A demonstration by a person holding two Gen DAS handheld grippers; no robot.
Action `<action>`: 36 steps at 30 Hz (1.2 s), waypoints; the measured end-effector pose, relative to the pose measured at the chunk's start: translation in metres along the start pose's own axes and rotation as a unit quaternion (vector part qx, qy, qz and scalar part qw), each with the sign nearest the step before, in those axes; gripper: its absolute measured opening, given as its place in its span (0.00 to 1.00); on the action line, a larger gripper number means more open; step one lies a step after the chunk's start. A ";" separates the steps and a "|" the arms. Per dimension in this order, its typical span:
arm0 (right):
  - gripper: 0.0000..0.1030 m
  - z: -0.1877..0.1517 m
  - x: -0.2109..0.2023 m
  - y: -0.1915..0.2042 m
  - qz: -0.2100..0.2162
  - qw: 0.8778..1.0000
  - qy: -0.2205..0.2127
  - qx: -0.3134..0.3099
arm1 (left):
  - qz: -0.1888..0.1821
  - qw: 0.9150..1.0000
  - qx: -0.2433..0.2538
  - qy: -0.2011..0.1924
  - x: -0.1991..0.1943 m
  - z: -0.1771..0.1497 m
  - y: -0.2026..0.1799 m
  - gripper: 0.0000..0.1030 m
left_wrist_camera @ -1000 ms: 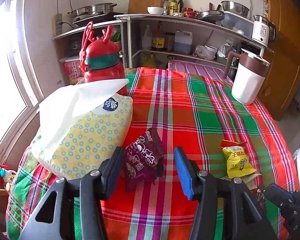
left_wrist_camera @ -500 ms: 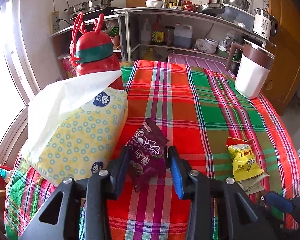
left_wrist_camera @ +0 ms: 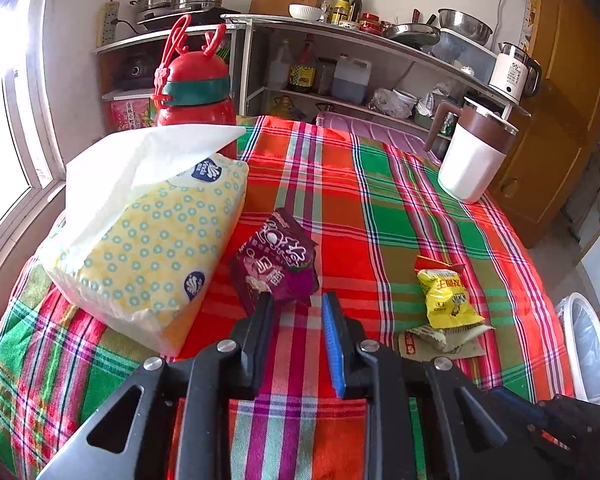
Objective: Collect trash
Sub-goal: 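Grasp the purple snack bag with the left gripper while the right gripper holds the wrapper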
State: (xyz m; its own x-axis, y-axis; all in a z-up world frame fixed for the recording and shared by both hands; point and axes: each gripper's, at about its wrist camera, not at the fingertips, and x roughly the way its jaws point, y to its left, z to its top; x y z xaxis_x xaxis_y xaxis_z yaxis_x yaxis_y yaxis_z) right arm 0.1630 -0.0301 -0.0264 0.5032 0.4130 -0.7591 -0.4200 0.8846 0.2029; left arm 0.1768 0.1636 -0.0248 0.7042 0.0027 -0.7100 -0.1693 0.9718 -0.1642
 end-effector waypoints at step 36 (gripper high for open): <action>0.21 -0.011 -0.021 -0.011 0.005 1.000 -0.005 0.015 | -0.007 1.000 0.005 0.015 0.021 0.010 0.009 0.69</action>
State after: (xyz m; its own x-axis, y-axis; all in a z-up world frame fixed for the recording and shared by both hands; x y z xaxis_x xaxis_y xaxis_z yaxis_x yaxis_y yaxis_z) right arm 0.1484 -0.0506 -0.0195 0.5067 0.4244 -0.7504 -0.4022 0.8863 0.2297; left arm 0.1971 0.1751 -0.0343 0.6851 -0.0185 -0.7282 -0.1523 0.9739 -0.1680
